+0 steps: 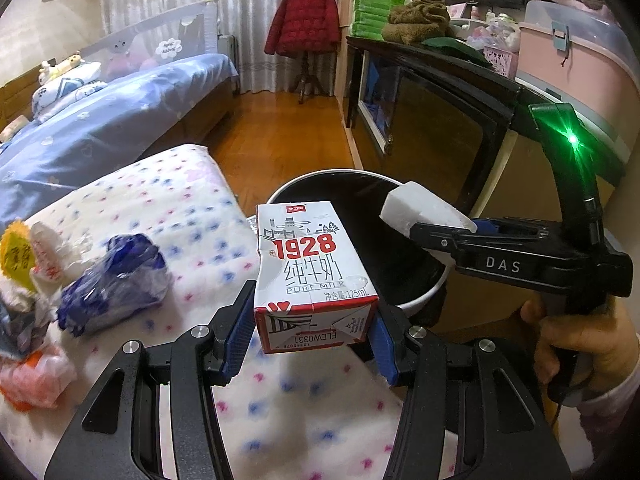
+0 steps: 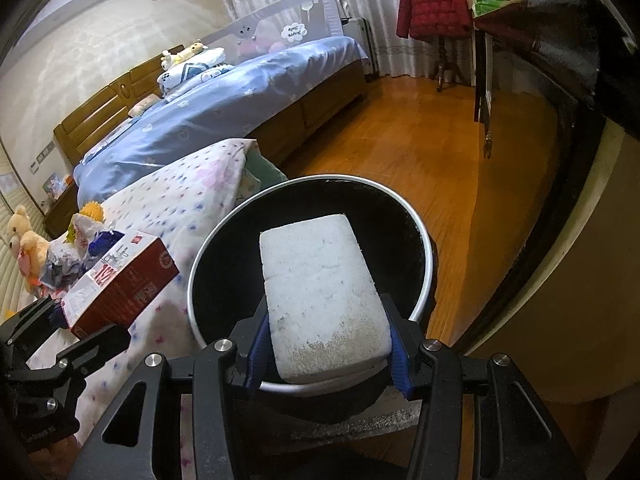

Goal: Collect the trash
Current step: 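Carry both items over the bin and open both tools to drop them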

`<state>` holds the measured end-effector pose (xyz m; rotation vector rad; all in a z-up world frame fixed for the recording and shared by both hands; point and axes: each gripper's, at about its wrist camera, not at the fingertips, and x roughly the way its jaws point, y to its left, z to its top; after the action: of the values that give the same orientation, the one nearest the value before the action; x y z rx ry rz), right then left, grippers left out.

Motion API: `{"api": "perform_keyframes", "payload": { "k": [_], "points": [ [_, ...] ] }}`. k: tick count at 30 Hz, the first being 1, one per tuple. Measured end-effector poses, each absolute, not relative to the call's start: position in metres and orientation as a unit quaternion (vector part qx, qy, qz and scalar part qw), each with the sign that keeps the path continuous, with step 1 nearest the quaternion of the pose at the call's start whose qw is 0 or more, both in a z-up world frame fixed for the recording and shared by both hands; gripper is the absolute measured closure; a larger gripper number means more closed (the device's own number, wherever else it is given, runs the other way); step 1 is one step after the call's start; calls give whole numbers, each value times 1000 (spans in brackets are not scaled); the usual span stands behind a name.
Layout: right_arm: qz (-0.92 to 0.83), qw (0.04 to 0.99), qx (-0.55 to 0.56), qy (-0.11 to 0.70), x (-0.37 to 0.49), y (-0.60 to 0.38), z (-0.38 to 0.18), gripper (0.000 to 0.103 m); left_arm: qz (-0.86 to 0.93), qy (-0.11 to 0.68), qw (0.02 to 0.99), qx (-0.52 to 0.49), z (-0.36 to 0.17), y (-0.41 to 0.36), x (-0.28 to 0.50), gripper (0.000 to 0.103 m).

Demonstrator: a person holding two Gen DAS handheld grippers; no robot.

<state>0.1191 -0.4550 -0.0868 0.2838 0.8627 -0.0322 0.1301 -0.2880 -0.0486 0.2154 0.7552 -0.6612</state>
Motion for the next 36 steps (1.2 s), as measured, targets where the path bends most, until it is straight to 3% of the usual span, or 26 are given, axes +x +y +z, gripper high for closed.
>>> {"api": "perform_keyframes", "payload": {
  "k": [23, 29, 31, 33, 36],
  "points": [
    [-18, 888, 145, 436, 148, -471, -99, 52, -327, 389, 855, 109, -60, -323, 168, 52],
    [-19, 888, 146, 436, 150, -474, -99, 48, -325, 403, 849, 104, -63, -330, 177, 51],
    [-20, 888, 149, 435, 151, -475, -99, 47, -321, 406, 849, 107, -64, -330, 178, 48],
    [-26, 887, 150, 436, 150, -476, -99, 45, -319, 400, 853, 107, -61, -328, 177, 35],
    [-31, 887, 153, 434, 149, -477, -98, 40, -314, 393, 859, 100, -58, -318, 172, 30]
  ]
}}
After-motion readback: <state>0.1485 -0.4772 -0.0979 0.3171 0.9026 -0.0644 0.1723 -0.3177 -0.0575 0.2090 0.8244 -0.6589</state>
